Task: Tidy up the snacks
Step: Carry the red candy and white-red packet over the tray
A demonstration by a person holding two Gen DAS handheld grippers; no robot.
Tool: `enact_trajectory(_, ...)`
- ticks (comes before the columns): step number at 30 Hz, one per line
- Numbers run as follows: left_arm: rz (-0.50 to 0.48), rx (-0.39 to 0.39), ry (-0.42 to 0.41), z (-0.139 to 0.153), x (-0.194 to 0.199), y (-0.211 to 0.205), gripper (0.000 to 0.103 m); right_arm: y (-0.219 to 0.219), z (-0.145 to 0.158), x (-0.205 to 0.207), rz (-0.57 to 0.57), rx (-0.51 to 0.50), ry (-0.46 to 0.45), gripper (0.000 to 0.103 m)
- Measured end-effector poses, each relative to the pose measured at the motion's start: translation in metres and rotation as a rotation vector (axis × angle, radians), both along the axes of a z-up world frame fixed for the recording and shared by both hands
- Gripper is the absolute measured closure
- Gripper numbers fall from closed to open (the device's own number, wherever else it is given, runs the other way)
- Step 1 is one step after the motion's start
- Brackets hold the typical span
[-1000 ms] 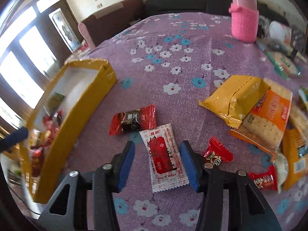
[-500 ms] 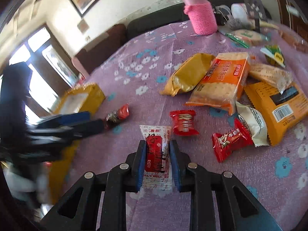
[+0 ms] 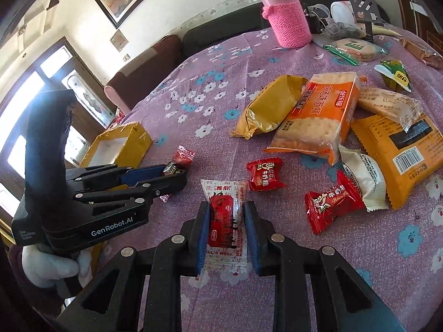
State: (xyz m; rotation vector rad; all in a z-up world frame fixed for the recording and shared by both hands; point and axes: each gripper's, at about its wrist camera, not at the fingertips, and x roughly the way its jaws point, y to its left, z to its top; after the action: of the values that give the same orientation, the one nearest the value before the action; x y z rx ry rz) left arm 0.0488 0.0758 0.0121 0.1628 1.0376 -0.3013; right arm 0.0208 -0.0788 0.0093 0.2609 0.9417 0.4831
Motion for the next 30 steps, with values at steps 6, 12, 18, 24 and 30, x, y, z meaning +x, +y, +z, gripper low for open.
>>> enact_trajectory(6,0.032,-0.057,-0.039,0.018,-0.022,0.01,0.078,0.002,0.001,-0.002,-0.006,-0.012,-0.009,0.077)
enact_trajectory(12,0.11,-0.168,-0.084,0.046,-0.063,0.039,0.078,0.001,0.003,-0.004,0.0,0.002,-0.017,0.077)
enact_trajectory(18,0.26,-0.26,-0.14,0.065,-0.106,0.089,0.078,0.004,0.007,-0.009,0.008,0.005,-0.044,0.077)
enact_trajectory(24,0.437,-0.283,-0.167,0.065,-0.145,0.148,0.078,0.018,0.018,-0.013,0.03,0.054,-0.029,0.078)
enact_trajectory(30,0.511,-0.286,-0.132,0.045,-0.163,0.176,0.078,0.073,0.058,-0.036,0.161,0.053,-0.066,0.078)
